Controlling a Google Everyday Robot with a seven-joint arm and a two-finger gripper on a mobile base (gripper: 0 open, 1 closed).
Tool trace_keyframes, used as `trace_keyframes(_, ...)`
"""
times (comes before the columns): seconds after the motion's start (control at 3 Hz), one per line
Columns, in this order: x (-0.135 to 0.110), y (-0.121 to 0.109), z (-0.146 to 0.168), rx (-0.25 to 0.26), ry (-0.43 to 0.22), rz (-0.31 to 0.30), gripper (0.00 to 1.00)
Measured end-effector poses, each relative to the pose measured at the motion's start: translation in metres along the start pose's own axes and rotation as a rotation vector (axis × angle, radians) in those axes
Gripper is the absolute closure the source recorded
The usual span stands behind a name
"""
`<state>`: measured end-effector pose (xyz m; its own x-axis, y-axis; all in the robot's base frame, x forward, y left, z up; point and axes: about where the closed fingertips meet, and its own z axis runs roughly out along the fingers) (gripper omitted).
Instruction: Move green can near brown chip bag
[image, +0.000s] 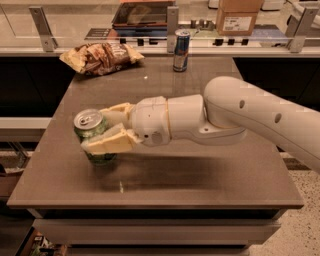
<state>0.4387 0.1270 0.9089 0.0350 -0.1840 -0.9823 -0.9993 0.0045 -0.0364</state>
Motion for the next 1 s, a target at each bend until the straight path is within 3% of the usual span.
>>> trace_keyframes(0.33, -0.016, -0.026, -0.008, 0.060, 0.022, 0.011, 1.00)
trace_keyframes(1.0, -0.058, -0.100, -0.051, 0.264, 0.058, -0.008, 1.00)
